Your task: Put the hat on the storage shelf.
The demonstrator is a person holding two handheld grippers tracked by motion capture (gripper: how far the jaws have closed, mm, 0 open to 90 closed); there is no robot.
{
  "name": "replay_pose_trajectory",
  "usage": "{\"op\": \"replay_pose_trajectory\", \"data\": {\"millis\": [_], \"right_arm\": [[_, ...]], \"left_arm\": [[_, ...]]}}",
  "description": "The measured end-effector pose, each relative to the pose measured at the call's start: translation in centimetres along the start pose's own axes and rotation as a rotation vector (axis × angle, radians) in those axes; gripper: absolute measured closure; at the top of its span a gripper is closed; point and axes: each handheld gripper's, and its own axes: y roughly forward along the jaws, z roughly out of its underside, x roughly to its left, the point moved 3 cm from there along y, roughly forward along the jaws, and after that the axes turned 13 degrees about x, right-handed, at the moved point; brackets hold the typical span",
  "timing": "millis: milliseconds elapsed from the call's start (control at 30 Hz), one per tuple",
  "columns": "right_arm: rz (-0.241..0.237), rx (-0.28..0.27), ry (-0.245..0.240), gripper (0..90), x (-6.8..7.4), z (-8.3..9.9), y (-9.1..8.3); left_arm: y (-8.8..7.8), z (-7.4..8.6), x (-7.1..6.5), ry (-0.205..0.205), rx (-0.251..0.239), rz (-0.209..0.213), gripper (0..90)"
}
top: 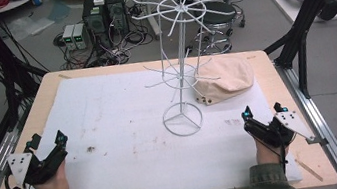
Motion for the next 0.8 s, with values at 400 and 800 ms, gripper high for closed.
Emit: {"op": "replay_pose_trajectory", "data": {"millis": [400,800], "right_arm": [[-0.011,0.021,0.001,4.5,0.8,-1.4,1.6],[0.008,0.031,-0.013,4.5,1.9,-4.8,3.6]], "left_arm": [[0.1,0.1,0.0,-0.004,0.005,0.01,25.5],[0.1,0.1,0.1,-0.007,0.01,0.007,25.5]]}}
